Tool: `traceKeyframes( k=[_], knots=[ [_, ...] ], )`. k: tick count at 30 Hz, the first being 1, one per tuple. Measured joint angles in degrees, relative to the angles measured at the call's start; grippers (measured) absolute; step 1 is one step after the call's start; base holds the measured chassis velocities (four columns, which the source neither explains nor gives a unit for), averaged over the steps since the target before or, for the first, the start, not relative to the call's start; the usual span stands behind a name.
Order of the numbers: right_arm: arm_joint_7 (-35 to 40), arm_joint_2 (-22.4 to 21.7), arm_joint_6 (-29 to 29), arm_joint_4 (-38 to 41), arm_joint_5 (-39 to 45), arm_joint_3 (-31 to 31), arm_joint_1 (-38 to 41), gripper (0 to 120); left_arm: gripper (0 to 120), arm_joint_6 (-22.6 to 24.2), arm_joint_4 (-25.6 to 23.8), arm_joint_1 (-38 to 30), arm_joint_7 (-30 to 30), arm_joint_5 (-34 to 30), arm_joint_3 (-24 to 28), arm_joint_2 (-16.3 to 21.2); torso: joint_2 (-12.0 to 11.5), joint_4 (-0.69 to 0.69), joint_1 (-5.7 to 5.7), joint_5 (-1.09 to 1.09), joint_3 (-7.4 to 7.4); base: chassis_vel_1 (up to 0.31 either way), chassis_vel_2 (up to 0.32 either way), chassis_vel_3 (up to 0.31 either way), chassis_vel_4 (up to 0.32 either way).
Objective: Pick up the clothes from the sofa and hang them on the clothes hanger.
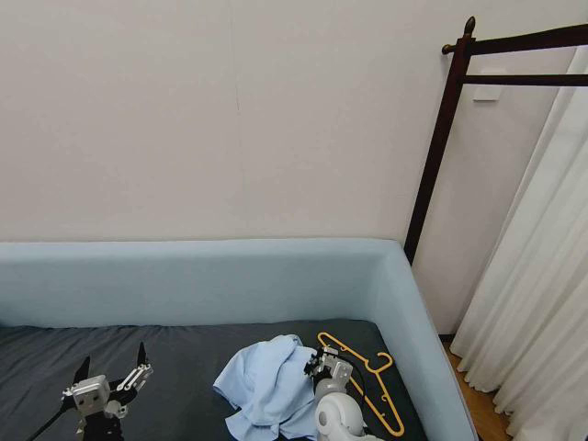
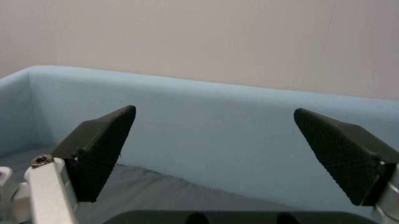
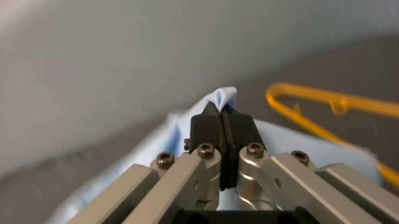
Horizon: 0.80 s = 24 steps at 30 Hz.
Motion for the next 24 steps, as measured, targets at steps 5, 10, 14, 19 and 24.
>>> traceKeyframes(
  k=[5,10,14,19,24],
  knots=[
    [-2.6,-5.0,5.0,7.6,2.8,-1.5,3.7,0,100,0.0,0.2,-0.3,-0.1,-0.5,-0.1,0.2,0.0,0.0,0.0,0.0,0.0,0.0,0.0,0.0,0.0],
    [-5.2,-9.4,8.6,12.0,5.9,-3.2,7.8,0,100,-0.1,0.5,-0.4,-0.1,-0.6,0.3,0.1,0.0,0.01,0.0,0.01,0.0,0.0,0.0,0.0,0.0],
    [-9.2,-13.7,10.6,16.2,9.7,-3.9,11.3,0,100,-0.1,-0.1,-0.2,-0.1,-0.6,0.4,0.0,0.0,0.0,0.0,0.01,0.0,0.0,0.0,0.0,0.0],
    [-10.1,-17.2,10.7,18.5,12.2,-4.3,15.5,0,100,-0.1,-0.7,-0.1,-0.2,-0.8,0.1,0.1,0.0,0.0,0.0,0.01,0.0,0.0,0.0,0.0,0.0],
    [-9.9,-20.0,10.7,18.0,13.4,-5.7,20.8,0,100,-0.1,-0.4,-0.2,-0.2,-0.9,0.1,0.0,0.0,0.01,0.0,0.0,0.0,0.0,0.0,0.0,0.0]
  ],
)
